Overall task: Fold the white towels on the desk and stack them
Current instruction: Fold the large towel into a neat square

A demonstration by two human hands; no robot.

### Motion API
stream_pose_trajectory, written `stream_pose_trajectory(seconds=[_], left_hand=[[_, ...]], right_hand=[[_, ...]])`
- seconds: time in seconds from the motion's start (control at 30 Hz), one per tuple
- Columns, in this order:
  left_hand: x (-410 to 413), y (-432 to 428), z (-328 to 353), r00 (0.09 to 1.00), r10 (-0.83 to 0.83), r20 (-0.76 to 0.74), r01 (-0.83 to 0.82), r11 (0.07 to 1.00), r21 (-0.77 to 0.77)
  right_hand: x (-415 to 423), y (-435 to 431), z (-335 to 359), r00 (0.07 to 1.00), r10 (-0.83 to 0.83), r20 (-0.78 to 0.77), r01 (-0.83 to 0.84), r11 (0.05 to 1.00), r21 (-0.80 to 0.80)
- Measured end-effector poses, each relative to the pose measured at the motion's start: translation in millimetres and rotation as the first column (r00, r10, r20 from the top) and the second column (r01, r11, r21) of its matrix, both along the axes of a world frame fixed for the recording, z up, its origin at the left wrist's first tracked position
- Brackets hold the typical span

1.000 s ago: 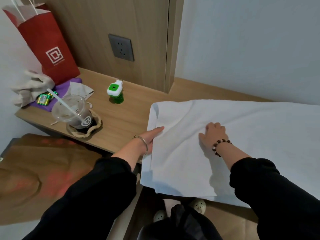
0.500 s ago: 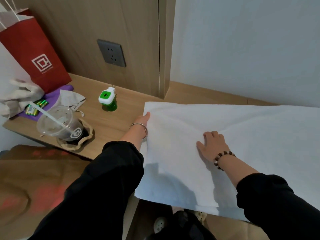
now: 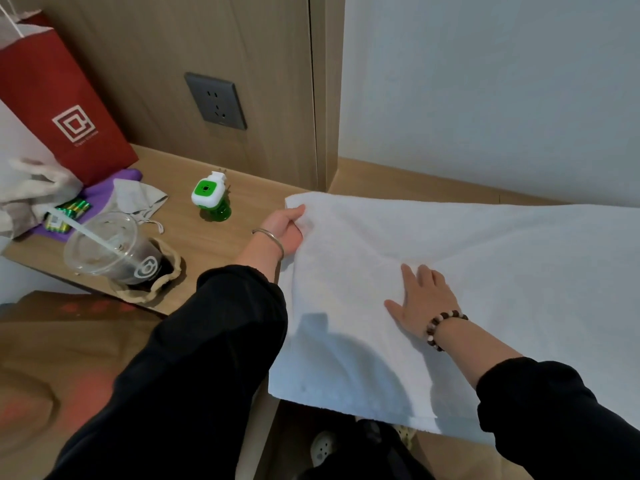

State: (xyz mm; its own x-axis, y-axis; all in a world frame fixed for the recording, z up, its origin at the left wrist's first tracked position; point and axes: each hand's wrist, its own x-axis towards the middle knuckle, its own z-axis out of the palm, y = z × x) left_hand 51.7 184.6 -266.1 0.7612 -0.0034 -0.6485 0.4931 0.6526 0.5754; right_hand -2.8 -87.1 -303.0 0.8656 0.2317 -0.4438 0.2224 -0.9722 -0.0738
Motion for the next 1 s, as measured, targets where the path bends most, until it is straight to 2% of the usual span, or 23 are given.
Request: stream_pose_trajectory(seconds=[0.07,0.13,0.3,0.4,0.47,0.5,0.6,0.67,0.73,0.77,0.87,1.0], left_hand=[[-9,3,-9,0.998,0.063,0.006,-0.063,0.997,-0.048],[-18,7,-13,0.998,0.051,-0.032,-0.053,0.997,-0.058],[-24,6,-2,0.973,-0.202,-0.109,0.211,0.974,0.080],[-16,3,0,0.988,-0.138,-0.073,0.154,0.936,0.316],[-20,4,-6,0.994,-0.049,-0.100,0.093,0.860,0.502],[-26,4,-12,0.991,-0.001,-0.134,0.075,0.836,0.544],[-51,2,-19,0.963,0.024,-0.268,0.109,0.876,0.470],[-68,1,-19,0.946,-0.099,-0.309,0.232,0.871,0.433],[-84,-1,-19,0.920,-0.220,-0.325,0.360,0.802,0.476],[-88,-3,-21,0.924,-0.230,-0.306,0.364,0.775,0.517],[-83,-10,-33,0.973,-0.146,-0.177,0.225,0.756,0.614],[-53,-24,-35,0.993,-0.109,-0.043,0.111,0.766,0.634]], right_hand=[[1,-1,1,1.000,-0.008,-0.014,0.008,1.000,0.006],[2,1,2,0.999,-0.019,-0.026,0.019,1.000,0.005],[5,6,3,0.998,-0.029,-0.056,0.027,0.999,-0.028],[4,6,1,0.998,-0.033,-0.045,0.031,0.999,-0.039],[2,6,-1,0.999,-0.029,-0.035,0.027,0.998,-0.052],[1,6,-2,0.999,-0.029,-0.032,0.027,0.997,-0.067],[-3,5,-6,0.997,-0.048,-0.058,0.042,0.994,-0.097],[-4,1,-9,0.995,-0.062,-0.079,0.055,0.995,-0.088],[-1,-2,-10,0.994,-0.076,-0.081,0.070,0.994,-0.080],[2,-3,-10,0.993,-0.085,-0.081,0.078,0.994,-0.077],[13,-6,-11,0.989,-0.119,-0.086,0.114,0.991,-0.065],[39,-12,-9,0.981,-0.187,-0.057,0.183,0.981,-0.062]])
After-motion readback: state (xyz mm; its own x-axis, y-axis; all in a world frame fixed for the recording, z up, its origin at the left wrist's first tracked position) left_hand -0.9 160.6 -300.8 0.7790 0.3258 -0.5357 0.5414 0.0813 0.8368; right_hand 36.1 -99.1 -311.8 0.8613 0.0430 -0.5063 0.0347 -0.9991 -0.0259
